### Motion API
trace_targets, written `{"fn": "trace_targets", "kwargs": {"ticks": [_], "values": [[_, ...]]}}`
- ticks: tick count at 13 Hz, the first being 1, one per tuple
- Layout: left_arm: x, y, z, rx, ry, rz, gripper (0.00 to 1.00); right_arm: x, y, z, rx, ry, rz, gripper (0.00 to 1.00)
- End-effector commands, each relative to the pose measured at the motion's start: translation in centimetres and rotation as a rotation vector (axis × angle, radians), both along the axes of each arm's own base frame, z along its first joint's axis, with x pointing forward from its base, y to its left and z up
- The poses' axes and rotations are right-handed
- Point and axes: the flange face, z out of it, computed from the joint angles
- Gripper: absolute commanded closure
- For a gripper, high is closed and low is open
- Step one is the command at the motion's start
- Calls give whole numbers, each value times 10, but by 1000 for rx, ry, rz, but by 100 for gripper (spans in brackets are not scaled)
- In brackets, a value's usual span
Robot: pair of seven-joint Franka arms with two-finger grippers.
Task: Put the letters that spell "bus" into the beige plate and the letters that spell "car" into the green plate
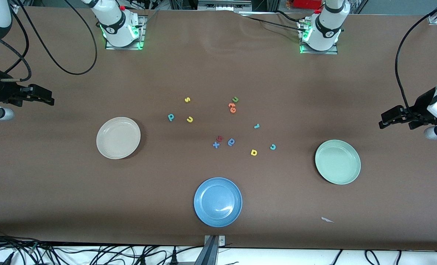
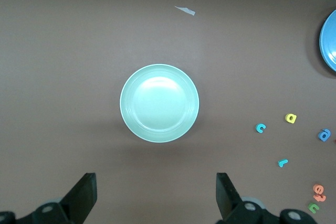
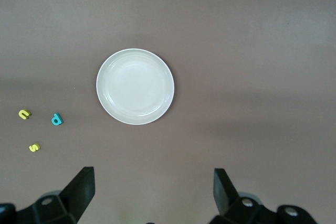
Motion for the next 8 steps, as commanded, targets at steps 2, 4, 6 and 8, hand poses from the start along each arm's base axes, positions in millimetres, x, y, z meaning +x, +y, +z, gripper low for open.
{"fn": "trace_targets", "kwargs": {"ticks": [2,4,6,8], "values": [[1,2,4,30,-7,-19,0,-7,-1,2,-10,2,13,0],[2,1,3,30,-6,-20,0,-7,-1,2,-10,2,13,0],[2,0,4,26,-9,-18,0,-7,-1,2,-10,2,13,0],[6,-3,-4,14,3,-18,0,-7,-1,2,-10,2,13,0]]}}
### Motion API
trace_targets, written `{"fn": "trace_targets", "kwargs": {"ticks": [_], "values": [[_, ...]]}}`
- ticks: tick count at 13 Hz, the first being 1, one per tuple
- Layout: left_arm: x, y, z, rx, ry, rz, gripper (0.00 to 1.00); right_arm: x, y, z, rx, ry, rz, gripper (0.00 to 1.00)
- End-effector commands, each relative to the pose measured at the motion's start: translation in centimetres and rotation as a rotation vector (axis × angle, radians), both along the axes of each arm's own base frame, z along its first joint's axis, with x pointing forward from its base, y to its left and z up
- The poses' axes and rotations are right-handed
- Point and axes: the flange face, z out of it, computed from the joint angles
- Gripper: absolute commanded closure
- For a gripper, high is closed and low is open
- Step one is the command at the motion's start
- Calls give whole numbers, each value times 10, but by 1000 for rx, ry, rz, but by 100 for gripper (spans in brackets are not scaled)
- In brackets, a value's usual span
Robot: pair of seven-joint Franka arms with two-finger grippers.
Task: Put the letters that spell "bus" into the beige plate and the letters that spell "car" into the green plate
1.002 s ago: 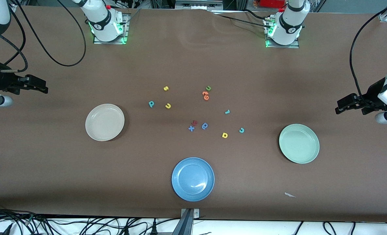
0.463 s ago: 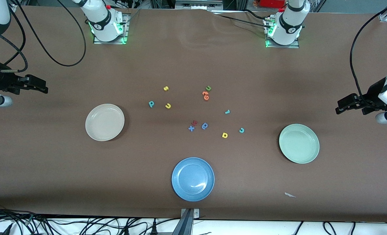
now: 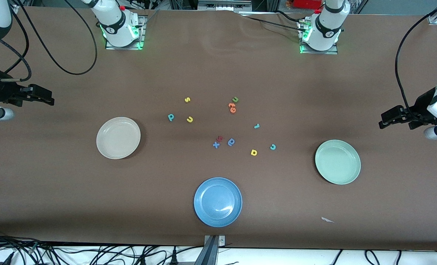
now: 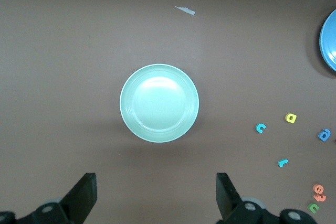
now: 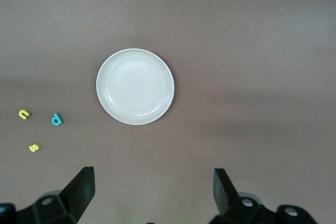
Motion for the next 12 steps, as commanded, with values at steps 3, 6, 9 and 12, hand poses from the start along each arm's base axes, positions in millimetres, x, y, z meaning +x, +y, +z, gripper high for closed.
{"fn": "trace_targets", "kwargs": {"ticks": [3,6,9,12], "values": [[30,-15,-75,15,108,-41,0,-7,-1,2,-3,8,5,0],[48,-72,-119,10,113,-113,0,-8,-1,1,-1,13,-1,0],[52,-142,-177,15,142,-158,0,-7,-2,1,0,11,-3,0],[46,-193,-227,-66,115,-111,0,-5,-5,-1,12,9,-19,0]]}}
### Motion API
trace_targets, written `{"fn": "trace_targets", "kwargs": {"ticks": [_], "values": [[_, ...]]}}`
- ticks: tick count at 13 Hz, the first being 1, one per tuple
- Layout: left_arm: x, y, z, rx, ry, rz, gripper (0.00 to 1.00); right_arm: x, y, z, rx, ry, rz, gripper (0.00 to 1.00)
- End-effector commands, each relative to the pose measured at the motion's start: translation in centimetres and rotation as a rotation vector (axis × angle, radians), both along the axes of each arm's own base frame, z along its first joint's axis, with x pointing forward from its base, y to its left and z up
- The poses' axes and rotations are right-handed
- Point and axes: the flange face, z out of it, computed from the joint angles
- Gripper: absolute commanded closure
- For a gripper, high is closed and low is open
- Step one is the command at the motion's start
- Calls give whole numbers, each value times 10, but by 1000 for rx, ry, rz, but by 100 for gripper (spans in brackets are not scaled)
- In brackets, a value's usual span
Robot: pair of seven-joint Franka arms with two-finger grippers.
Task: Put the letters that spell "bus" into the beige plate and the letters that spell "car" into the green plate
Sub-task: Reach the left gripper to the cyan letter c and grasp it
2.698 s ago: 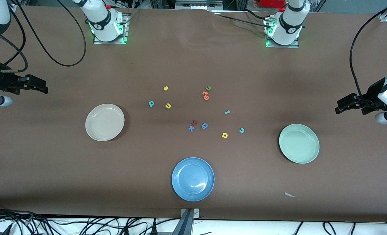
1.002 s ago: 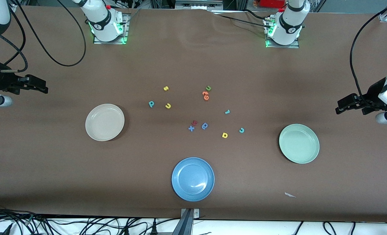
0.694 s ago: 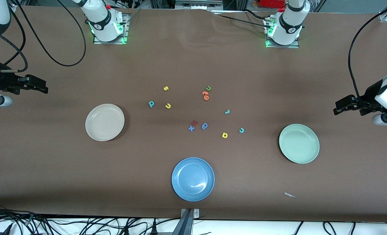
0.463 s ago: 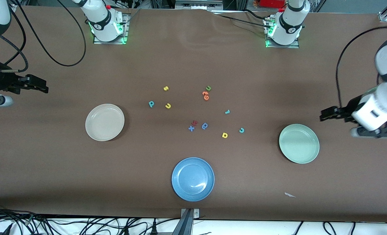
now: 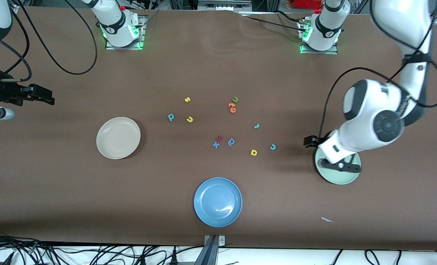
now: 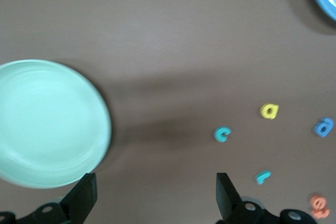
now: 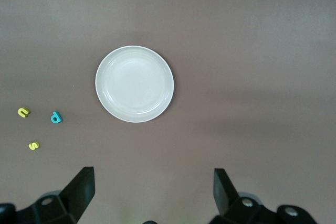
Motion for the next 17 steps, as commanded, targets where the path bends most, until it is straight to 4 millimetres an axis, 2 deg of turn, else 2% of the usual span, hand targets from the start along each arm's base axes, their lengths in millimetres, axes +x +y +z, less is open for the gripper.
{"fn": "trace_targets", "kwargs": {"ticks": [1,2,4,5,7,10,11,13,14,17], "values": [[-7,-32,-32,-25,-13,81,0,-3,-6,2,34,-3,-23,0],[-9,-45,-46,-16,-23,139,0,-3,-16,1,34,-1,-43,0],[-14,-78,-89,-11,-53,192,0,-4,-18,2,26,1,-42,0],[-20,-87,-106,-1,-66,199,0,-4,-13,3,20,-2,-33,0],[-36,-91,-131,25,-85,180,0,0,-19,0,30,-8,-63,0],[-65,-94,-160,39,-133,134,0,1,-11,-6,21,6,-36,0],[-70,-96,-162,48,-132,117,0,2,-6,-6,35,3,-34,0],[-73,-98,-165,54,-128,116,0,10,20,-26,34,27,-8,0],[-81,-103,-170,64,-117,98,2,15,27,-31,33,16,1,0],[-83,-106,-170,95,-130,101,19,25,42,-55,34,37,23,0]]}}
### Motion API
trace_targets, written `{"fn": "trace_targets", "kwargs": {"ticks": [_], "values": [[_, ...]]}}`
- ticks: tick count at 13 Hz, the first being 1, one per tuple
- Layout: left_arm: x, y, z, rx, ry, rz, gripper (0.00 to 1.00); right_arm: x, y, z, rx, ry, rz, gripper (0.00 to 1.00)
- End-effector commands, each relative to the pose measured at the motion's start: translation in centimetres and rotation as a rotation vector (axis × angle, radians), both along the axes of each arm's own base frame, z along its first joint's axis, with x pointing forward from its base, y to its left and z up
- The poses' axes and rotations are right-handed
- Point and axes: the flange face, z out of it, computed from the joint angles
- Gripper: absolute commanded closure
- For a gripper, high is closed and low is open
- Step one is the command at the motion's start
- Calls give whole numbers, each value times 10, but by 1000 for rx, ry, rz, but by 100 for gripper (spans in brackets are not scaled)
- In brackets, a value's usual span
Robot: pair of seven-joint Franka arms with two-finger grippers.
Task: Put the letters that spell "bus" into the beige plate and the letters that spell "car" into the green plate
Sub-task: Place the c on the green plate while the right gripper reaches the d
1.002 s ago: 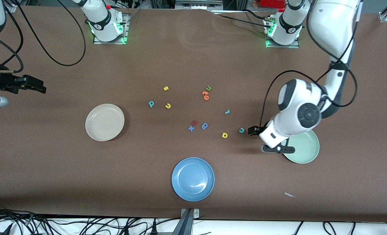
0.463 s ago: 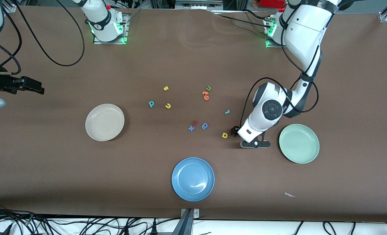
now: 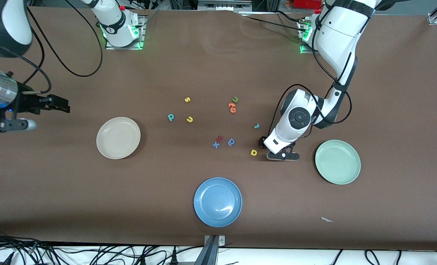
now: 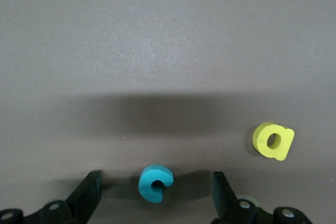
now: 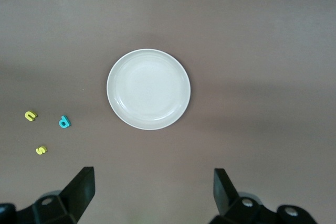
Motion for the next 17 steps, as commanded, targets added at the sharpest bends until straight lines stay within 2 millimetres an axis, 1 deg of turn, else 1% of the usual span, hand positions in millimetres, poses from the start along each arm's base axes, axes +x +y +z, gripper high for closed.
{"fn": "trace_targets", "kwargs": {"ticks": [1,2,3,4,5,6,7,9,10,11,12,13,14,15,16,17], "values": [[-6,1,10,47,-25,3,27,5,13,-13,16,5,6,0],[-5,0,10,47,-28,4,34,7,19,-19,18,7,14,0],[-4,1,10,53,-32,-2,35,12,32,-26,27,-14,30,0],[-3,1,10,63,-37,-11,40,12,41,-41,32,-19,39,0],[-3,2,10,64,-37,-9,43,10,55,-57,42,-24,61,0],[-4,2,9,68,-33,-9,48,8,66,-69,53,-33,74,0],[-5,1,9,68,-31,2,54,5,80,-84,53,-41,58,0],[-5,-1,9,67,-32,21,68,-13,121,-118,56,-28,38,0],[-8,-6,9,66,-32,27,73,-22,134,-131,52,-26,17,0],[-8,-7,9,66,-32,39,79,-31,149,-145,53,-33,25,0],[-8,-6,9,67,-33,42,83,-38,156,-158,54,-37,18,0],[-8,-6,8,68,-31,42,85,-46,165,-172,56,-42,9,0],[-7,-7,10,66,-34,37,87,-56,179,-185,52,-61,20,0],[-4,-3,13,67,-38,36,88,-65,185,-200,38,-85,12,0],[5,7,26,80,-41,28,89,-77,196,-214,33,-103,3,0],[17,25,38,116,-9,-11,89,-92,208,-230,30,-115,-1,0]]}}
